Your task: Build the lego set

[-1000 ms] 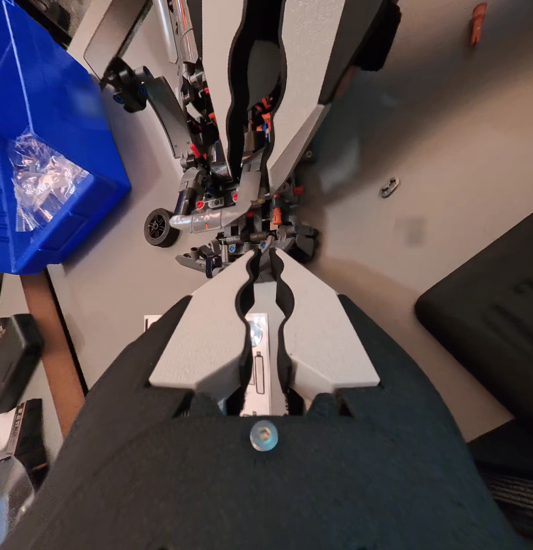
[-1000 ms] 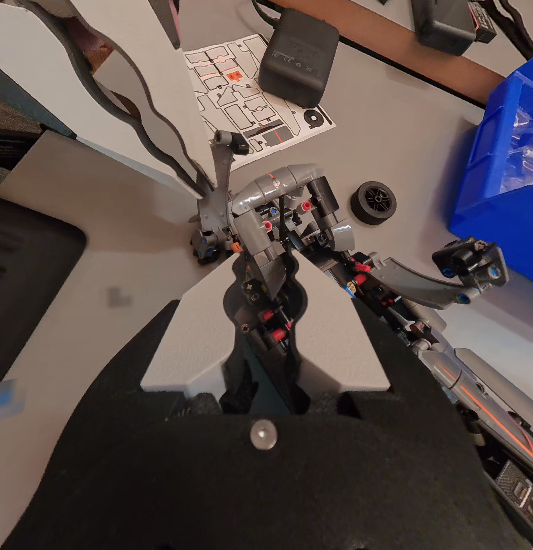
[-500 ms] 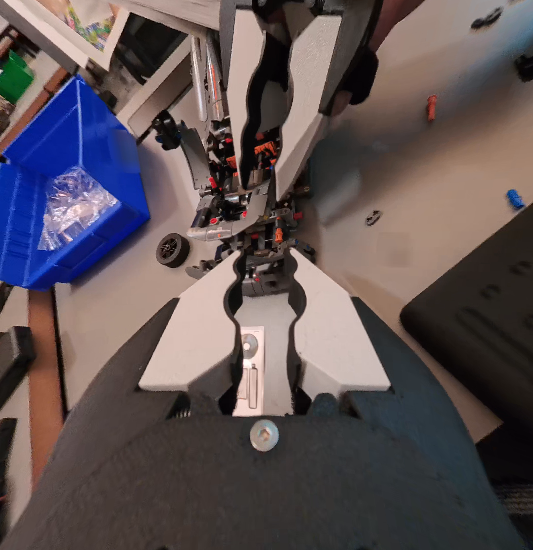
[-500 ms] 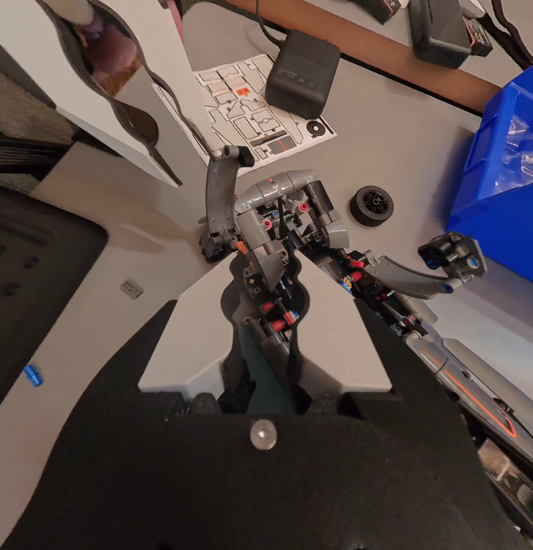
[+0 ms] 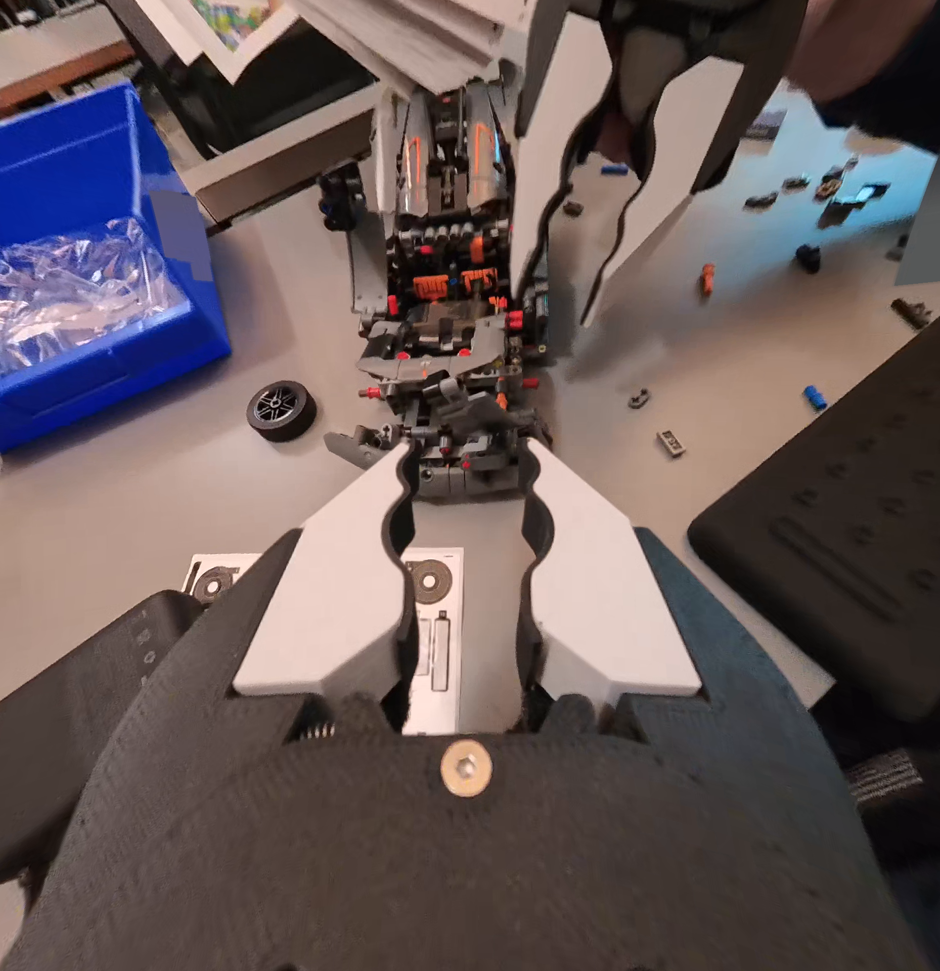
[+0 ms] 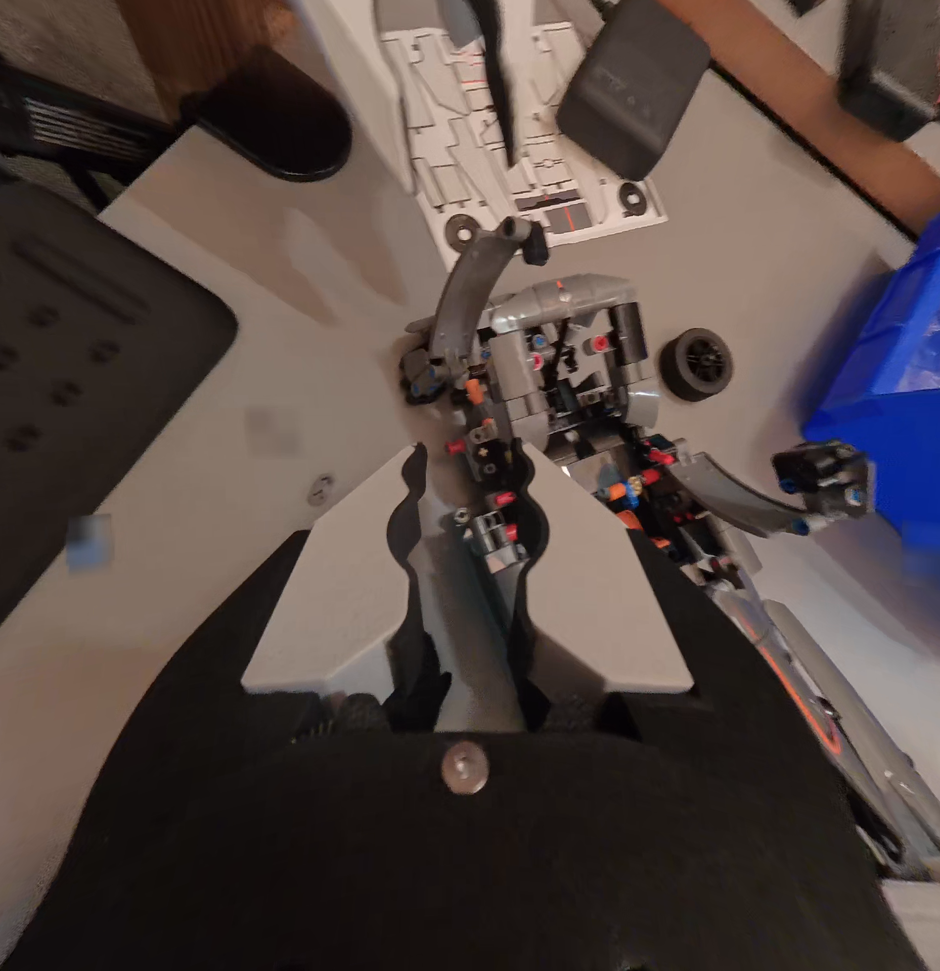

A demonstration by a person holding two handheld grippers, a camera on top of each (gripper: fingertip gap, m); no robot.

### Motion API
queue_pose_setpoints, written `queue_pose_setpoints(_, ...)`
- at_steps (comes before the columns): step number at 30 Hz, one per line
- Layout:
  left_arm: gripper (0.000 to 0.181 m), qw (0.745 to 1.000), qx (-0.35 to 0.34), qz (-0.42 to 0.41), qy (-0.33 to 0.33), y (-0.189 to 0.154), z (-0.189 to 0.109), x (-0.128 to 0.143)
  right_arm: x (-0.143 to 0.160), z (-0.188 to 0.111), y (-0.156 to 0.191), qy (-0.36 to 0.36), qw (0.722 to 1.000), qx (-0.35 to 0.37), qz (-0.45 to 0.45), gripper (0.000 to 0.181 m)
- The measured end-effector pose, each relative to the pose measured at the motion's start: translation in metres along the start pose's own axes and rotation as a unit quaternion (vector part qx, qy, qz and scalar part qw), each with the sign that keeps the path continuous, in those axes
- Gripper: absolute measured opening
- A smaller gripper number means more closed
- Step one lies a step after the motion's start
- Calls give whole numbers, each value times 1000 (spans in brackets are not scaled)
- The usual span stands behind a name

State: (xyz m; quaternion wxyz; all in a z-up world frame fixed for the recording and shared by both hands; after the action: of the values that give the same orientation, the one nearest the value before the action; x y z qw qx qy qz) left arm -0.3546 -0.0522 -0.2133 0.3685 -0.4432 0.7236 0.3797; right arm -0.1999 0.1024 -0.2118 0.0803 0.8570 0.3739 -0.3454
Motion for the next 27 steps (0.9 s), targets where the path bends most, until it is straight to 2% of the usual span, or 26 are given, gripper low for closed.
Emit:
queue_pose_setpoints(2,39,1000,15,13,18,-4,6,2,-1,1,-2,2,1000,16,-2,24)
queue_pose_setpoints(4,42,999,15,21,38,-3,13,6,-1,1,2,15,1000,1,-8,20)
queue_pose_setpoints(10,50,995,58,30,69,-6,35,14,-1,13,14,39,998,-20,-49,30)
queue_pose_setpoints(15,51,992,76,55,85,-10,51,14,-3,30,15,77,994,17,-77,32)
queue_pose_setpoints(27,47,989,127,58,55,-16,75,14,-4,48,13,78,984,90,-130,15)
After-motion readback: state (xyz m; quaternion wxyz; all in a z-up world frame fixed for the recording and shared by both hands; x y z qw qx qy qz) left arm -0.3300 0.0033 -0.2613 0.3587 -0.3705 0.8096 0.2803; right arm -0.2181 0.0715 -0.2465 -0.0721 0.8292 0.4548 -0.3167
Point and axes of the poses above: each gripper's, where its closed fingertips meet, z out along the fingers, x out of its underside, y = z × x across the jaws, the point moved 9 cm from there along -z, back along the fingers, and after that the axes turned 9 degrees about -x, right-handed, at the moved point
